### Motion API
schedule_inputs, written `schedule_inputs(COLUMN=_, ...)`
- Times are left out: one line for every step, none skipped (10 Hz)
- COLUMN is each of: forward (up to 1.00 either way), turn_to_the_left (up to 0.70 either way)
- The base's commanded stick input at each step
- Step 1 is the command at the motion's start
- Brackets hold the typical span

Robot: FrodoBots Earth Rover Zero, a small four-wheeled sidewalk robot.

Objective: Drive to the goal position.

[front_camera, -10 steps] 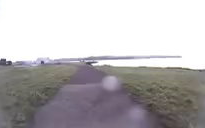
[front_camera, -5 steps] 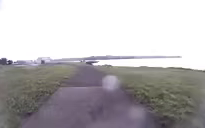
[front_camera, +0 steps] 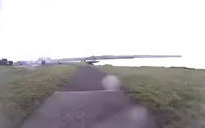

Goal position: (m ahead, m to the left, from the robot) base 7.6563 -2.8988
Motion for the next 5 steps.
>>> schedule_inputs(forward=0.7, turn_to_the_left=0.0)
schedule_inputs(forward=0.7, turn_to_the_left=0.0)
schedule_inputs(forward=0.7, turn_to_the_left=0.0)
schedule_inputs(forward=0.7, turn_to_the_left=0.0)
schedule_inputs(forward=0.7, turn_to_the_left=0.0)
